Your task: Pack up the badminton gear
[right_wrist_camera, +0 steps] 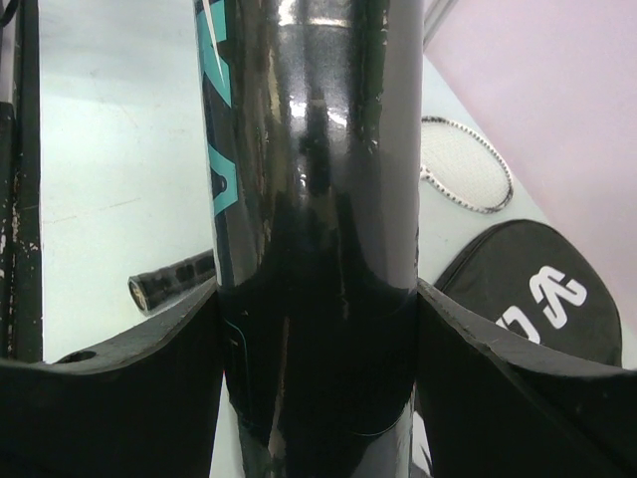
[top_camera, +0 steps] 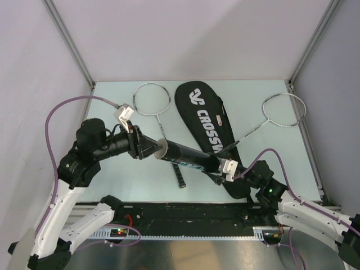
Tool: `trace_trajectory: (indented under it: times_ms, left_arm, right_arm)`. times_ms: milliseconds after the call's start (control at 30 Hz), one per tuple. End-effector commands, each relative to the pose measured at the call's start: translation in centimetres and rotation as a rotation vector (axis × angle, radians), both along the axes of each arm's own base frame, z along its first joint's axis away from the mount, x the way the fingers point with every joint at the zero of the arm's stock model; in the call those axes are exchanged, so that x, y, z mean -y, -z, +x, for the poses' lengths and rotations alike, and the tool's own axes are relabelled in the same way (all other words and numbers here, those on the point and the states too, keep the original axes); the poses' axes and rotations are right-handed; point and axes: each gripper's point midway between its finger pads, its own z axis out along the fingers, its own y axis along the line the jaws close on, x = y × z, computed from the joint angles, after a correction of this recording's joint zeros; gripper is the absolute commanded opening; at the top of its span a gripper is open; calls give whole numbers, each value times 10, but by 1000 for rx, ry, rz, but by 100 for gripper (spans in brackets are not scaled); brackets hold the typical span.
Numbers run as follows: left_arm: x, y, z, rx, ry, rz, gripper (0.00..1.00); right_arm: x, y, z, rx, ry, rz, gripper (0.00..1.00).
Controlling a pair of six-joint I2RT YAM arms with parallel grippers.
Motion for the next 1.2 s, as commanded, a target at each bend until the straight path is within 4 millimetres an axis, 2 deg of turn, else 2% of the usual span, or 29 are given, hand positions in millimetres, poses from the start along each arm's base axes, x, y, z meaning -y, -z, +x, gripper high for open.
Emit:
trace_trajectory:
  times_ms: [0,100,200,267,333,400,500,633,767,833,933,1067,1133,1167]
  left_arm:
    - [1,42,11,-69,-3,99,53]
    - [1,54,13,-97,-7,117,56]
    - [-4,50,19,-75,-46,131,60]
    - [-12,34,25,-37,-86,135,65]
    - [-21,9,32,30,-129,125,70]
    - [-33,-20,39,115,-195,116,82]
    - [-54,-64,46,253,-319,109,96]
    - [-60,-101,42,363,-358,36,99]
    - [-37,-103,26,409,-220,-65,100]
    - [-26,-94,19,421,-147,-115,100]
    - [-15,-73,20,394,-100,-171,100]
    - [-1,-48,31,348,-56,-192,100]
    - [4,-39,37,341,-46,-203,100]
    - [6,-42,38,360,-39,-224,100]
  right_arm:
    - [-8,-77,-9,167,-60,180,0]
    - [-11,-79,-7,166,-62,183,0]
    - [-15,-78,-5,156,-63,178,0]
    - [-15,-76,-4,129,-60,178,0]
    - [-17,-72,-7,99,-79,168,1]
    - [-17,-69,-10,60,-88,171,1]
    - [-14,-69,-4,-14,-39,202,2]
    - [-13,-71,7,-116,23,252,2]
    - [-14,-85,28,-324,137,377,3]
    - [-20,-93,36,-440,162,442,3]
    - [-40,-110,32,-525,93,513,3]
    - [-60,-128,27,-623,34,600,4]
    - [-68,-131,27,-665,16,627,5]
    - [-71,-134,25,-670,1,637,5]
